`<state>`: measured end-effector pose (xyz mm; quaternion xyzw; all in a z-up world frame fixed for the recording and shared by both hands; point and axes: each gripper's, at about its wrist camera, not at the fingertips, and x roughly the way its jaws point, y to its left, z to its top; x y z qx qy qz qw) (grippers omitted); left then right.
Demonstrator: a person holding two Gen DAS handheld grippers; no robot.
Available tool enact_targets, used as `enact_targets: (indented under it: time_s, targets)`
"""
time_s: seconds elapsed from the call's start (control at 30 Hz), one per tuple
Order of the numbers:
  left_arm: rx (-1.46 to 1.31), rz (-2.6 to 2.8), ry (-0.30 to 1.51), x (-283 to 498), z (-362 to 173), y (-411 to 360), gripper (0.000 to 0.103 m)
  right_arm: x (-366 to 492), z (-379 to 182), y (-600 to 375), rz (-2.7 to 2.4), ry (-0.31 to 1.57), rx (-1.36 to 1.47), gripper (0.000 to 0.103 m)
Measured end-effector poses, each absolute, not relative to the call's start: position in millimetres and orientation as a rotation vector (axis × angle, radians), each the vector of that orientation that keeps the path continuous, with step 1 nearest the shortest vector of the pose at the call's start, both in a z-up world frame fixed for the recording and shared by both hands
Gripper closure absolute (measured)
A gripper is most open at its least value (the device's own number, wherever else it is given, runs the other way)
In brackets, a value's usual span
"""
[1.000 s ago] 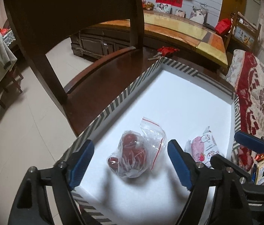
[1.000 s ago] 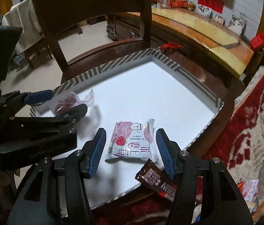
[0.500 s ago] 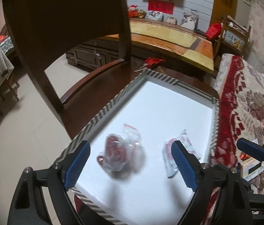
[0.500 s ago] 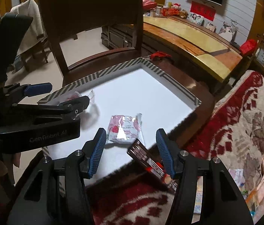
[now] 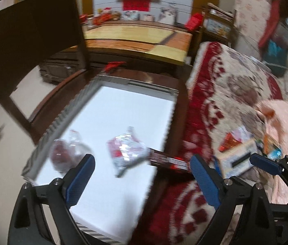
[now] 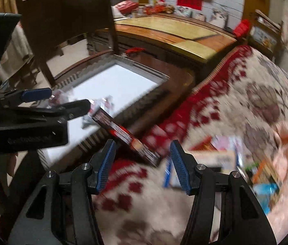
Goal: Organize snacks
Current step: 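Move both grippers back to the snack pile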
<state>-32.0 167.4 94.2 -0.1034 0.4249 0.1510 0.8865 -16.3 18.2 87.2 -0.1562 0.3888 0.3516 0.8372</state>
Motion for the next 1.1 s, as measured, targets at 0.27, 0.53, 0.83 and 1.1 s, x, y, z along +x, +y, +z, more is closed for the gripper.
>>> enact_targets:
  time_s: [0.27, 0.53, 0.83, 1.1]
  targets:
    - [-0.119, 0.16, 0.908, -19.6, 89.7, 107.2, 0.007, -14.4, 65.2, -74.2, 0.607, 0.882, -0.225, 0.048]
    - [-0.034, 0.059, 0.908, -12.8, 85.0, 57.8, 0.007, -9.6, 49.7, -132.5, 0.51, 0.915, -0.138, 0.047]
    - [0.045, -0.011, 0.909, -4.9, 79.3, 22.7, 0.007, -6.7, 41.7, -160.8, 0.469, 0.929, -0.091, 0.048]
    - [0.077, -0.041, 0.94, 4.3, 63.2, 14.8, 0.007, -2.3, 34.2, -164.7, 0.466, 0.949, -0.075, 0.048]
